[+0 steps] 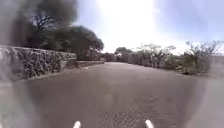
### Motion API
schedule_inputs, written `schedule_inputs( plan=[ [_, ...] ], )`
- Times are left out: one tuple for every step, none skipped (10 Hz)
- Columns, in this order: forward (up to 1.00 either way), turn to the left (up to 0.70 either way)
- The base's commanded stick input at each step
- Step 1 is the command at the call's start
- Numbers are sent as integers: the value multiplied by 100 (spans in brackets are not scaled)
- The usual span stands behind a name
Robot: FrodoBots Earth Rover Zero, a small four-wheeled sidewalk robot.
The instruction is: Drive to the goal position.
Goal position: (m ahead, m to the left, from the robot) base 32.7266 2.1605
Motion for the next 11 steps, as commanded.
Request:
schedule_inputs(
  plan=[
    [85,0],
    [85,0],
    [85,0],
    [85,0],
    [85,0],
    [85,0],
    [85,0],
    [85,0],
    [85,0],
    [85,0],
    [85,0]
  ],
)
